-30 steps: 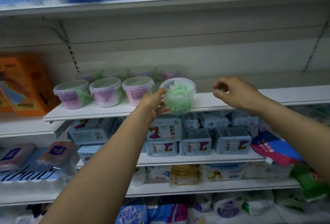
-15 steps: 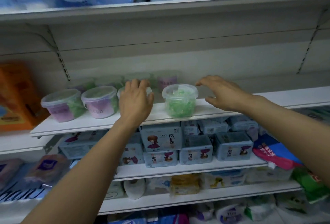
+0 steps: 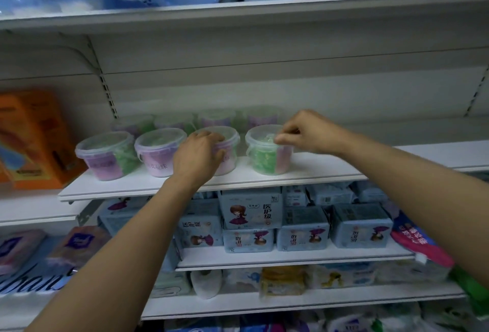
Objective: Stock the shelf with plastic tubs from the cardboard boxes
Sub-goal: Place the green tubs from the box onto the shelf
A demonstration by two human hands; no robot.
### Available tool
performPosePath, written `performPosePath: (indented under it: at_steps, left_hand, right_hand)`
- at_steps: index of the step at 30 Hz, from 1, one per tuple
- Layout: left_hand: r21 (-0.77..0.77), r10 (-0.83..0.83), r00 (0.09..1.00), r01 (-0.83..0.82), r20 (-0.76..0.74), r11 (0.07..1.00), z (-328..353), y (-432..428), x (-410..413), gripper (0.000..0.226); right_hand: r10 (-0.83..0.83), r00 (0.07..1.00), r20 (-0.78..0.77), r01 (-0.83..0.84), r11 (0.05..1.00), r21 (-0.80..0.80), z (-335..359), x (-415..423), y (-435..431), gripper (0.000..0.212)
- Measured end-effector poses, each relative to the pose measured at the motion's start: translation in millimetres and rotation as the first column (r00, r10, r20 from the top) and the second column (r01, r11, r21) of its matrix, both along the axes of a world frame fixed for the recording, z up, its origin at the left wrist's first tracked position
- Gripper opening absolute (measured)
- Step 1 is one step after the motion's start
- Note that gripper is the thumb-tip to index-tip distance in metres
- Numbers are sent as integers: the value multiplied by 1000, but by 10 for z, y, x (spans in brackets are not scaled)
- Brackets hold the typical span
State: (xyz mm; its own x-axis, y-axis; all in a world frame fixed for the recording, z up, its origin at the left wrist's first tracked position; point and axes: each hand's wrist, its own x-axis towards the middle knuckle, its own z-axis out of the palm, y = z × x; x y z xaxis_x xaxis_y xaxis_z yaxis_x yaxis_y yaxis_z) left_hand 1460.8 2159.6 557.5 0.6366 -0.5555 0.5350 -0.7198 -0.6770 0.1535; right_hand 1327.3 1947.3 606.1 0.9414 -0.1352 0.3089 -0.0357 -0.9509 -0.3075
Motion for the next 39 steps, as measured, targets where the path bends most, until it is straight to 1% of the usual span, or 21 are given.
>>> performPosePath:
  at_steps: [1, 2, 4, 5, 6, 10, 12, 13, 15, 18, 20, 23, 27, 30, 32, 35, 39]
  left_hand:
    - [2, 2, 1000, -2, 0, 1000, 1, 3, 5, 30]
    - [3, 3, 1000, -3, -5, 1000, 3, 5, 11, 28]
    - [-6, -4, 1000, 4, -18, 1000, 2, 8, 25, 30]
    - [-10, -9, 1000, 9, -25, 1000, 0, 10, 30, 31]
    - [-13, -12, 1000, 12, -29, 1000, -1, 11, 35, 32]
    - [-9, -18, 999, 17, -31, 1000, -1, 13, 46, 30]
    - [-8, -22, 999, 22, -37, 1000, 6, 13, 53, 30]
    - [-10, -25, 999, 25, -40, 1000, 8, 14, 60, 30]
    - [-16, -30, 998, 30, -49, 999, 4, 19, 76, 32]
    - [-18, -43, 997, 42, -63, 999, 1, 26, 101, 33]
    - [-27, -48, 996, 46, -73, 999, 4, 30, 116, 34]
    - [-26, -46, 994, 44, -97, 999, 16, 21, 139, 34]
    - [-22, -44, 992, 42, -117, 999, 14, 13, 155, 33]
    - [-24, -39, 992, 36, -122, 999, 6, 17, 160, 32]
    - [-27, -36, 992, 33, -117, 999, 5, 17, 156, 32]
    - [-23, -38, 993, 35, -112, 999, 3, 4, 142, 31]
    - [35, -11, 993, 15, -120, 999, 39, -6, 92, 34]
  right_hand:
    - [34, 999, -21, -33, 998, 50, 57, -16, -53, 22]
    - [47, 997, -59, -45, 998, 34, 104, -51, -116, 28]
    - [8, 988, -154, -24, 995, -101, 80, -88, -252, 41]
    - [-23, 985, -170, -4, 987, -158, 23, -85, -295, 43]
    - [-48, 987, -151, 19, 983, -184, -49, -69, -310, 42]
    - [-57, 995, 78, 77, 956, -283, -227, 8, -260, 31]
    - [-41, 990, 134, 87, 932, -352, -222, 29, -222, 28]
    - [-36, 988, 152, 88, 931, -355, -223, 42, -202, 26]
    - [-40, 988, 150, 85, 949, -304, -229, 64, -173, 23]
    - [-63, 993, 100, 81, 979, -187, -223, 54, -154, 23]
    - [-56, 996, 63, 65, 988, -142, -190, 35, -159, 26]
    - [-4, 999, 48, 7, 997, -79, -144, 24, -133, 29]
    - [69, 996, 58, -70, 998, 7, -175, 74, -44, 27]
    - [77, 995, 55, -81, 995, 56, -196, 102, -46, 25]
    - [75, 996, 44, -77, 996, 48, -197, 107, -49, 24]
    - [61, 998, 23, -60, 998, -21, -188, 115, -30, 24]
    - [3, 1000, -17, -5, 994, -110, -171, 155, 65, 23]
